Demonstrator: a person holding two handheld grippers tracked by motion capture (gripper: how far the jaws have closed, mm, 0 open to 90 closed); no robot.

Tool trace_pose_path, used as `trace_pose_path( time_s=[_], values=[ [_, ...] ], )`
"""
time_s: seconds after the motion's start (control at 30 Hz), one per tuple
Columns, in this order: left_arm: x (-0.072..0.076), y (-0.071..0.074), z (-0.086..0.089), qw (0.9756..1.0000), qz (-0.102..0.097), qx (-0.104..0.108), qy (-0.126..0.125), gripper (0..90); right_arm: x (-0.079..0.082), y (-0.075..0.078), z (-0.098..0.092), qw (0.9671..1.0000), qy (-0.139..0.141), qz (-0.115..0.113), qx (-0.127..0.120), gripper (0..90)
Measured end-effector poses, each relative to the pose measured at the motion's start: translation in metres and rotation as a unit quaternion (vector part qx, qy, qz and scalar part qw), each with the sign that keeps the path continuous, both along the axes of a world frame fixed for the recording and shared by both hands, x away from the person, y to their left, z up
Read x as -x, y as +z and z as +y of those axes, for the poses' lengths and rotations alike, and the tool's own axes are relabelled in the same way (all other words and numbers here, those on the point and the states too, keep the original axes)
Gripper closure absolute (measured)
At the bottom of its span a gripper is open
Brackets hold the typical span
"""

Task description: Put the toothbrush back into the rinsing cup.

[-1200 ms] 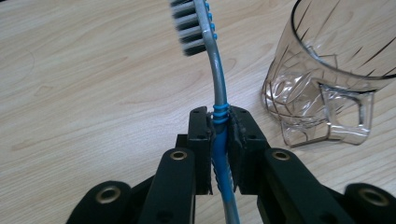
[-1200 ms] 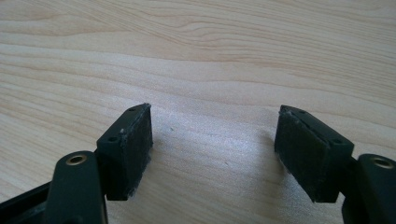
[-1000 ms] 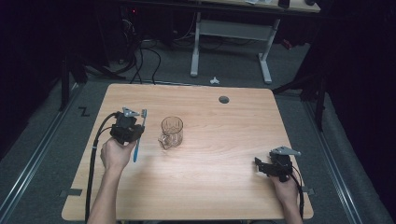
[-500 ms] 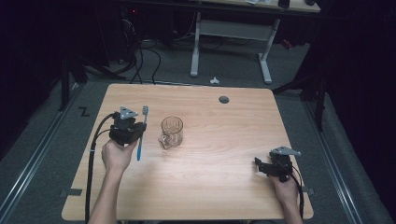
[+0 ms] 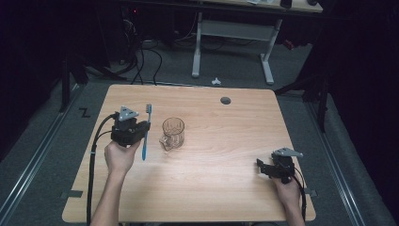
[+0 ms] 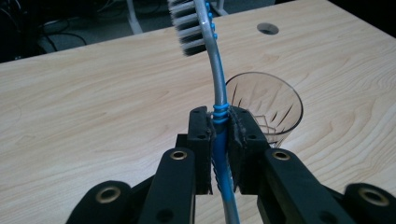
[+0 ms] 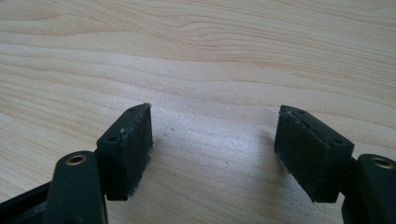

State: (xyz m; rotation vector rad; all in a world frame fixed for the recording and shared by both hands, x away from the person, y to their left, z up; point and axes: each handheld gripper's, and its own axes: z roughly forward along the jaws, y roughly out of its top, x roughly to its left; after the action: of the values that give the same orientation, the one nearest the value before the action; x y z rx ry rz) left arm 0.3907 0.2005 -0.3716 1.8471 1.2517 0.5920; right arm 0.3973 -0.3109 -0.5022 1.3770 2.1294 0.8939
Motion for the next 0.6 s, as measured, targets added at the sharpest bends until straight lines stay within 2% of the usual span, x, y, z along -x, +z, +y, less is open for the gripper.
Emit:
trace_pose_path(
  time_s=[0.1, 0.27, 0.37, 0.6],
  values=[
    [0.000, 0.002, -0.002, 0.9999, -0.011, 0.007, -0.005, 79.9, 0.000, 0.000, 0.000, 1.0000, 0.000, 0.000, 0.000, 28.2],
    [-0.002, 0.007, -0.006, 0.9997, -0.022, 0.006, -0.009, 79.9, 0.000, 0.000, 0.000, 1.0000, 0.000, 0.000, 0.000, 28.3],
    [-0.003, 0.011, -0.010, 0.9992, -0.037, 0.009, -0.011, 80.0, 0.000, 0.000, 0.000, 1.0000, 0.000, 0.000, 0.000, 28.3],
    [-0.007, 0.015, -0.018, 0.9989, -0.044, 0.003, -0.017, 80.1, 0.000, 0.000, 0.000, 1.0000, 0.000, -0.001, 0.000, 28.3]
  ],
)
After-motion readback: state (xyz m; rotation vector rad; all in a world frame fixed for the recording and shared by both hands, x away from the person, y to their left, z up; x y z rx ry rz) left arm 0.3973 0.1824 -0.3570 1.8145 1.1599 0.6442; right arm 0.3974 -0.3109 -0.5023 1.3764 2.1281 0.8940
